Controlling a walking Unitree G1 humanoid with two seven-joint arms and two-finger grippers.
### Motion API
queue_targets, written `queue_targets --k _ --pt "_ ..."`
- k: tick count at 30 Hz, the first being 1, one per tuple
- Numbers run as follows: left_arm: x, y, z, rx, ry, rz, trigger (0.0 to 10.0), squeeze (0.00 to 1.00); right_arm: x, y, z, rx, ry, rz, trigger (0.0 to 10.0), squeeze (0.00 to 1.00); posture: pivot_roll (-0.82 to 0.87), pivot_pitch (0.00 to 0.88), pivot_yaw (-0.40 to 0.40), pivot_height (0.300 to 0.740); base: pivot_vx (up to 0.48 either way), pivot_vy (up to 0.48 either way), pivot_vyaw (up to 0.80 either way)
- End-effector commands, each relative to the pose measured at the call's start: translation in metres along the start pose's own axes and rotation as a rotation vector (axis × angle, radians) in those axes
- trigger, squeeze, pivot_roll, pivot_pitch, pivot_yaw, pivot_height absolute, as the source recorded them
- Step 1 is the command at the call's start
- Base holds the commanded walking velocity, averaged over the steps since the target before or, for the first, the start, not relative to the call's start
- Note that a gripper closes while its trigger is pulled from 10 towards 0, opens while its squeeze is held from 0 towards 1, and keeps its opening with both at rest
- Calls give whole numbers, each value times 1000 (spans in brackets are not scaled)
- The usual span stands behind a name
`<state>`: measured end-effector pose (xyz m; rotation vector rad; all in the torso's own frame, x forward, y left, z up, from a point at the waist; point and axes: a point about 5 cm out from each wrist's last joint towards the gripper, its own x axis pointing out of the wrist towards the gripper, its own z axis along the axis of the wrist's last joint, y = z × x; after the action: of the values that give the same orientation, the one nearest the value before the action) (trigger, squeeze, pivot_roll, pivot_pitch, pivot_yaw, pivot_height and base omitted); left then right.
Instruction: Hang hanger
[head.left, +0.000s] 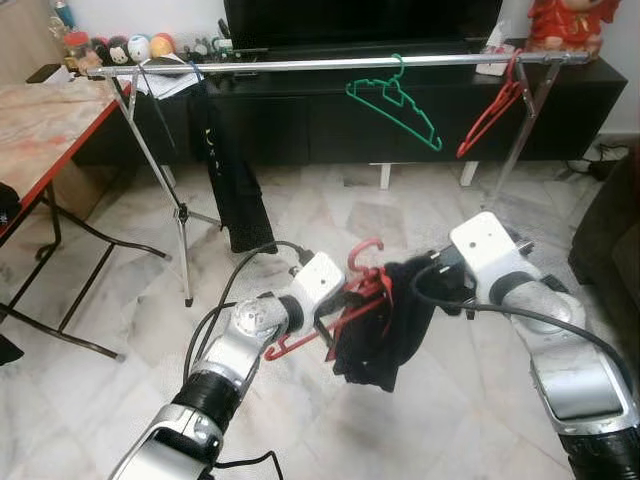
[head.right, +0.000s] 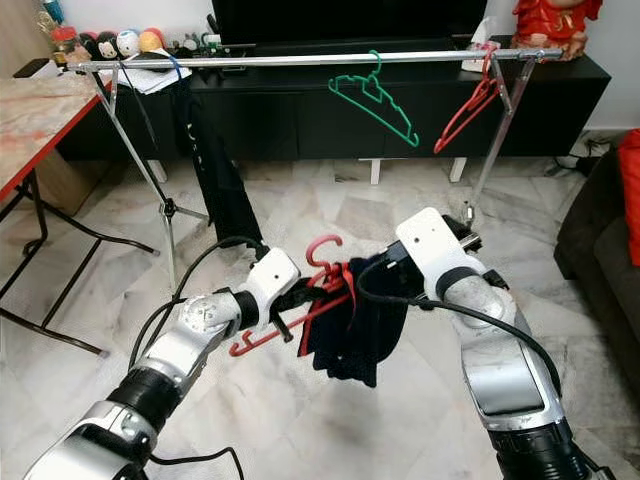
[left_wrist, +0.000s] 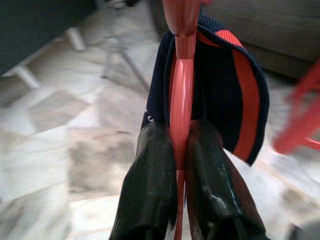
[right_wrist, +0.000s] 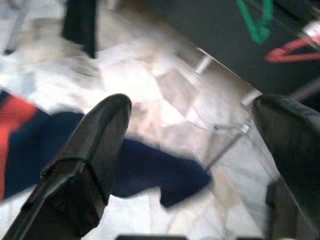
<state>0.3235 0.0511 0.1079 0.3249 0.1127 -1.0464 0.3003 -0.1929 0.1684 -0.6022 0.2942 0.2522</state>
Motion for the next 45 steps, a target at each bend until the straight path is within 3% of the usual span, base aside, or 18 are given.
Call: queue_targets --k 1,7,11,16,22,25,27,36,42,45 --pt "0 -3 12 33 -75 -56 10000 0 1 6 -6 -58 8 78 10000 0 -176 52 87 740 0 0 0" --pt "-2 -9 16 49 -110 -137 10000 0 -1 3 -8 -79 -26 205 10000 0 -179 44 85 740 0 0 0" --pt "-5 -10 13 53 -96 -169 10000 0 -2 -9 -13 -150 -45 270 10000 0 -182 38 86 740 0 0 0" --pt "-7 -12 10 51 -82 -197 10000 0 -7 -28 -9 -98 -92 323 10000 0 -186 20 83 740 0 0 0" --pt "-8 -16 7 58 -69 -232 10000 0 -10 -45 -15 -110 -107 378 10000 0 -191 4 83 740 0 0 0" --pt "-9 -16 7 67 -71 -241 10000 0 -13 -44 -17 -114 -138 457 10000 0 -189 0 83 740 0 0 0" --pt "-9 -17 9 98 -86 -260 10000 0 -20 -36 -21 -148 -141 601 10000 0 -190 0 84 740 0 0 0" --pt "-10 -20 9 114 -85 -291 10000 0 -19 -28 -35 -200 -92 771 10000 0 -184 0 83 740 0 0 0" --pt "-10 -19 9 115 -81 -293 10000 0 -18 -34 -32 -182 -113 804 10000 0 -183 0 83 740 0 0 0" --pt "-10 -18 9 113 -78 -289 10000 0 -18 -41 -28 -130 -149 794 10000 0 -182 0 82 740 0 0 0"
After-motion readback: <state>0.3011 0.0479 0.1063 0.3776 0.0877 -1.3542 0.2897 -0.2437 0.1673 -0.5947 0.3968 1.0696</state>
